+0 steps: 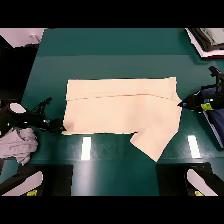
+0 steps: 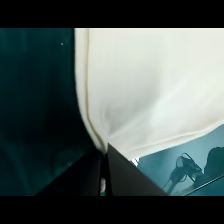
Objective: Fold the shirts.
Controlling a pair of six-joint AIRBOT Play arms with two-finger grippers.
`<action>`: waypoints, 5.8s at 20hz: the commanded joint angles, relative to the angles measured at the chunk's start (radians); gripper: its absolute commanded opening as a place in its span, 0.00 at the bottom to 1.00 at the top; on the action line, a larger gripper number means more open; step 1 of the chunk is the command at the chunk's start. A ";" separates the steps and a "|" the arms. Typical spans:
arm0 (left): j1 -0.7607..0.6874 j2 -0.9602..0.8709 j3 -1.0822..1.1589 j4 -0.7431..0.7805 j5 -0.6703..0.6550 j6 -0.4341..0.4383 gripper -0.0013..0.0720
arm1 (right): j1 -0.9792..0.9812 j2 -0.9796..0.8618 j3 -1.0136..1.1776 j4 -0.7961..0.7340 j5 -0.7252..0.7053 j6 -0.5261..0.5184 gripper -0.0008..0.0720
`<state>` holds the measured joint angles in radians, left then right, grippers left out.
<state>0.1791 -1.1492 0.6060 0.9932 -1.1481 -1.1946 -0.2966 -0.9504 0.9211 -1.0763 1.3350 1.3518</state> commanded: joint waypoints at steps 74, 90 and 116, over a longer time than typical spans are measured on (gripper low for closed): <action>-0.101 -0.238 0.565 -0.186 -0.048 -0.028 0.06 | -0.257 -0.477 0.214 0.039 0.021 -0.159 0.90; -0.291 -0.239 0.565 -0.186 0.040 -0.033 0.06 | -0.238 -0.719 0.193 0.298 0.097 -0.400 0.79; -0.705 -0.779 1.075 -0.180 0.226 -0.150 0.05 | 0.354 -0.447 0.769 0.297 0.159 0.002 0.03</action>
<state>-0.4873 -1.8416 1.6176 0.8196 -0.9527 -1.3270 -0.0620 -1.3949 1.5776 -0.7780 1.4914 1.2926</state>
